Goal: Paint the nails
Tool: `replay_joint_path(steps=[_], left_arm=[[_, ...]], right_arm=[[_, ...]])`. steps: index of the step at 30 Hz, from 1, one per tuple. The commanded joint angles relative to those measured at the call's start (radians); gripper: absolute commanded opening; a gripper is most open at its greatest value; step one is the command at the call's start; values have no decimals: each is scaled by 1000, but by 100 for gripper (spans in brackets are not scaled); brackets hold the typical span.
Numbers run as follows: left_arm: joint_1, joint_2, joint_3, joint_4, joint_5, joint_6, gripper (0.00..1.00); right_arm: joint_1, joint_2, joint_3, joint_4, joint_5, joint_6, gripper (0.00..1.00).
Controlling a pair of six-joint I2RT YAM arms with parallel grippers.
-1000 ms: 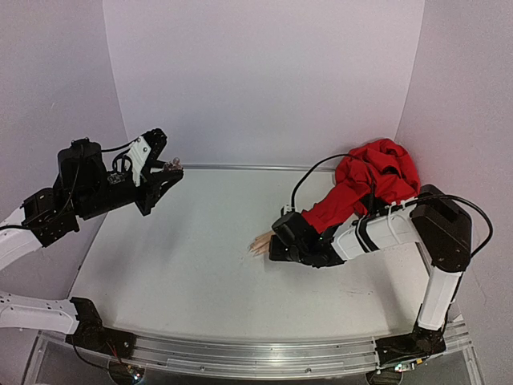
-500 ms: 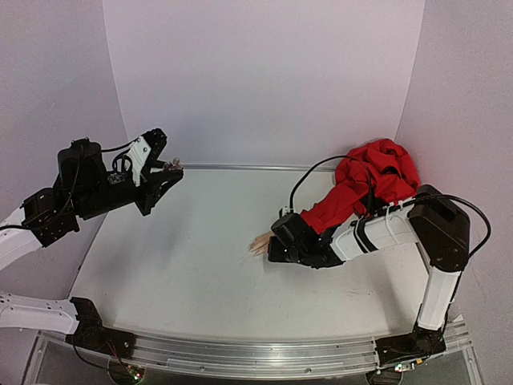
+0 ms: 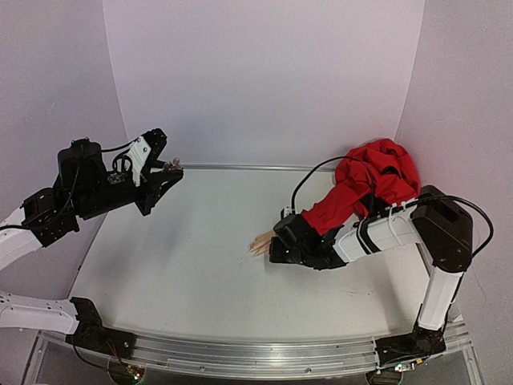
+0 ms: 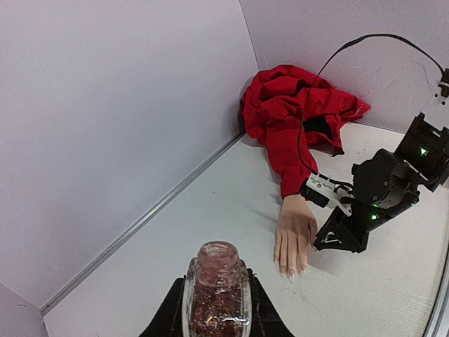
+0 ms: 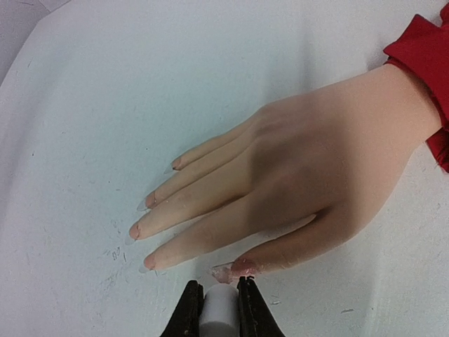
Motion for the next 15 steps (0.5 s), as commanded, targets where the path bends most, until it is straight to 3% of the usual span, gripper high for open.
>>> replay_joint_path(steps=[1,15], left_arm=[[4,0,13,25,0,4,0],[4,1,13,25,-2,4,0]], right_arm=[[-1,-86,-32,8,40,8,0],[-4,-81,-12,2,76,8,0]])
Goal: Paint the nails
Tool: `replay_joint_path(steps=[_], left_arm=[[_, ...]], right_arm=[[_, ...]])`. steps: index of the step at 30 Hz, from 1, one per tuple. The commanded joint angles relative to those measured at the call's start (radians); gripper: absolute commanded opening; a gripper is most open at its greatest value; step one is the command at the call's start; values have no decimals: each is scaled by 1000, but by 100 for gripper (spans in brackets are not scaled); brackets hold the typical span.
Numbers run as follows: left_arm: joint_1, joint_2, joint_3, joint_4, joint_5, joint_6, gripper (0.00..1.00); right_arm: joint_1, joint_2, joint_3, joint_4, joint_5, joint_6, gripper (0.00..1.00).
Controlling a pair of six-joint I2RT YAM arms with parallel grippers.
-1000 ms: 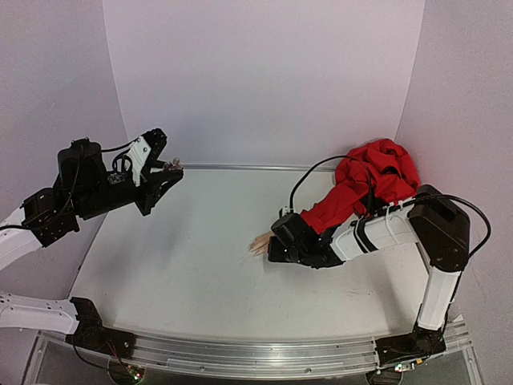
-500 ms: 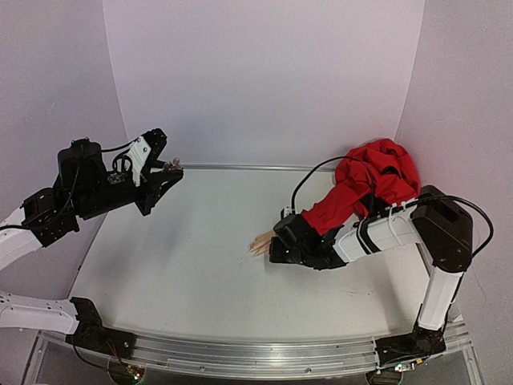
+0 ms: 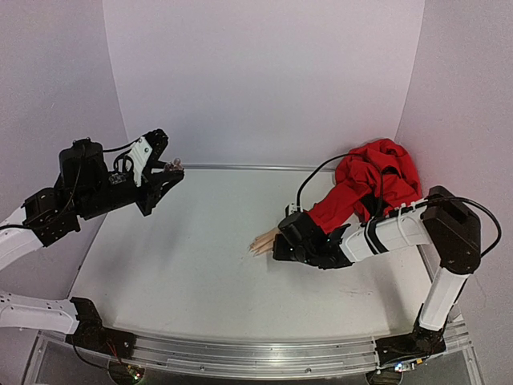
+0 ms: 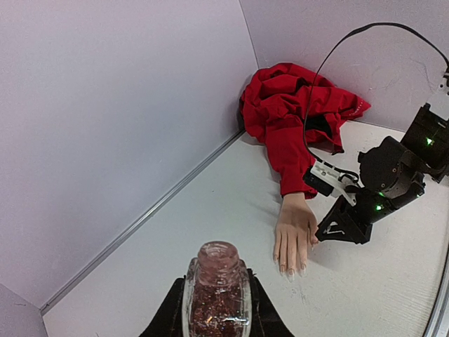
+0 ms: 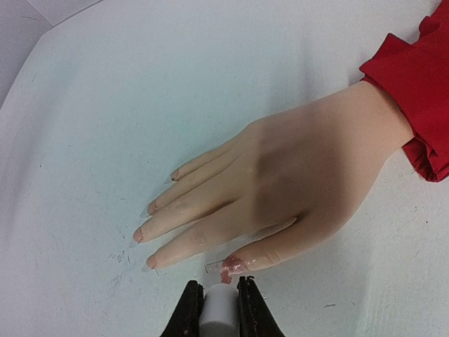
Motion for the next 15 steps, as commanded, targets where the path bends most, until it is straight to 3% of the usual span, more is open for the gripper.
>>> replay_joint_path(steps=[1,15], left_arm=[[4,-4,13,26,-2,4,0],[4,0,14,24,-5,4,0]], right_arm=[[-4,-15,30,-3,47,4,0],[-7,30,66,-34,54,-8,0]])
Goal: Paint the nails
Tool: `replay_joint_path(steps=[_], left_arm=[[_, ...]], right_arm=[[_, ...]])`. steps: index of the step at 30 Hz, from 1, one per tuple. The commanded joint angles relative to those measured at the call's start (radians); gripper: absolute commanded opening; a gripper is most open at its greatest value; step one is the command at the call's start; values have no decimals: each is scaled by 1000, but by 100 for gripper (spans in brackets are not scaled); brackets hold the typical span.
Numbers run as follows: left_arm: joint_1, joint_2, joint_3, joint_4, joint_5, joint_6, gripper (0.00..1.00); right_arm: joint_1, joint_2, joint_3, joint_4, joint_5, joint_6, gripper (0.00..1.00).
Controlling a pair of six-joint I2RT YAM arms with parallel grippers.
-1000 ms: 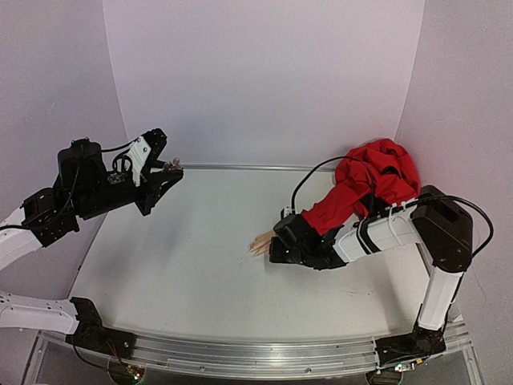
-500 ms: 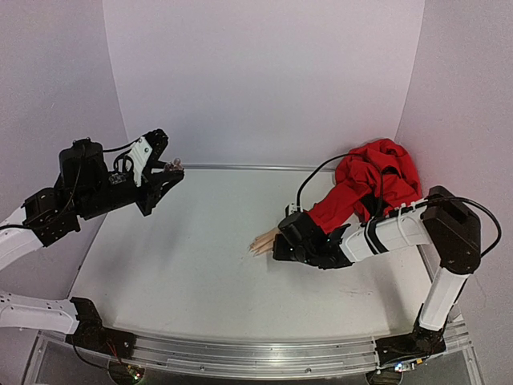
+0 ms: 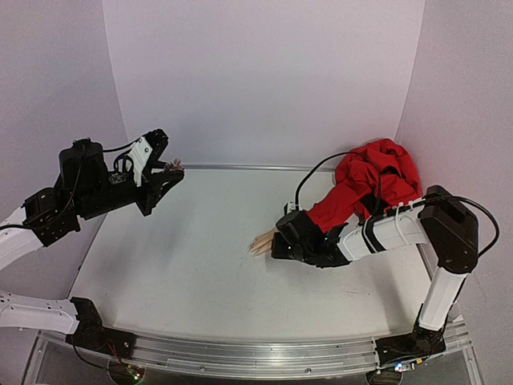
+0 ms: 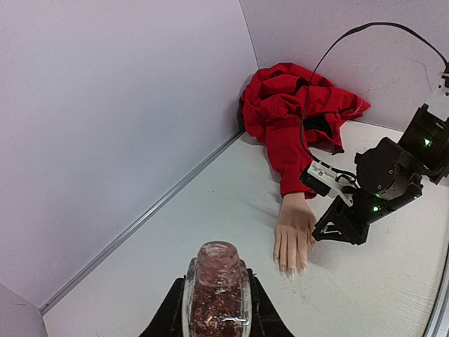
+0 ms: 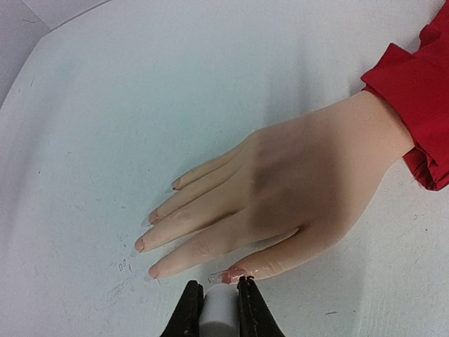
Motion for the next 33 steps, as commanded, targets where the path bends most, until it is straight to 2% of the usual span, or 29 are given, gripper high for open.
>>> replay_joint_path(steps=[1,33], left_arm=[[4,0,15,24,-6,6,0],[4,-1,13,24,-8,7,0]], right_arm=[[-8,14,41,-34,39,0,0],[-10,61,67,-40,-10,0,0]])
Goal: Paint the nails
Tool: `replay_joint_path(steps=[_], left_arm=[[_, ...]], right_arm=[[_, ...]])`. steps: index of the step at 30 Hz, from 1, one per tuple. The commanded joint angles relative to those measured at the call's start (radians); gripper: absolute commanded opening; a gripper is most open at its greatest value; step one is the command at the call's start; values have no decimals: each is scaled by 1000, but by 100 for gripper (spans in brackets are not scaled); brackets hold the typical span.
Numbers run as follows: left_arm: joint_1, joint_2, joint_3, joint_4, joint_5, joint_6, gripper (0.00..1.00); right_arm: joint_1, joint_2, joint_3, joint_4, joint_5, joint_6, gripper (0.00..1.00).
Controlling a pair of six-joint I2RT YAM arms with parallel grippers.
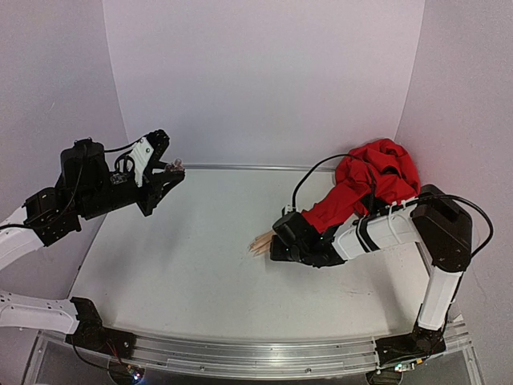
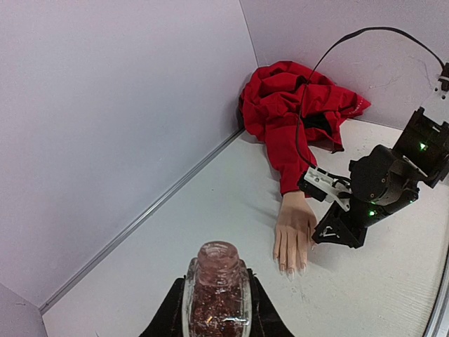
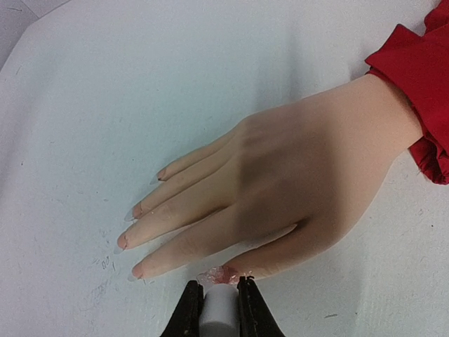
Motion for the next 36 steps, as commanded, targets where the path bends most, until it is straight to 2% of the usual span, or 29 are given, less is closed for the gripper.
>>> replay_joint_path(steps=[1,12,20,29,36], left_arm=[[5,-8,13,24,-8,7,0],[4,-9,13,24,-5,6,0],[4,-9,18,24,1,-1,0],[3,61,108,-10,51,-75,0],[3,58,142,-36,199,-101,0]], right_arm=[[-4,16,34,5,-10,-2,0],[-2,1,25,22,-40,3,0],[0,-127,-37,46,-49,-11,0],[1,-363,-64,18,-60,-219,0],[-5,-500,-47,-27,-177,-343,0]])
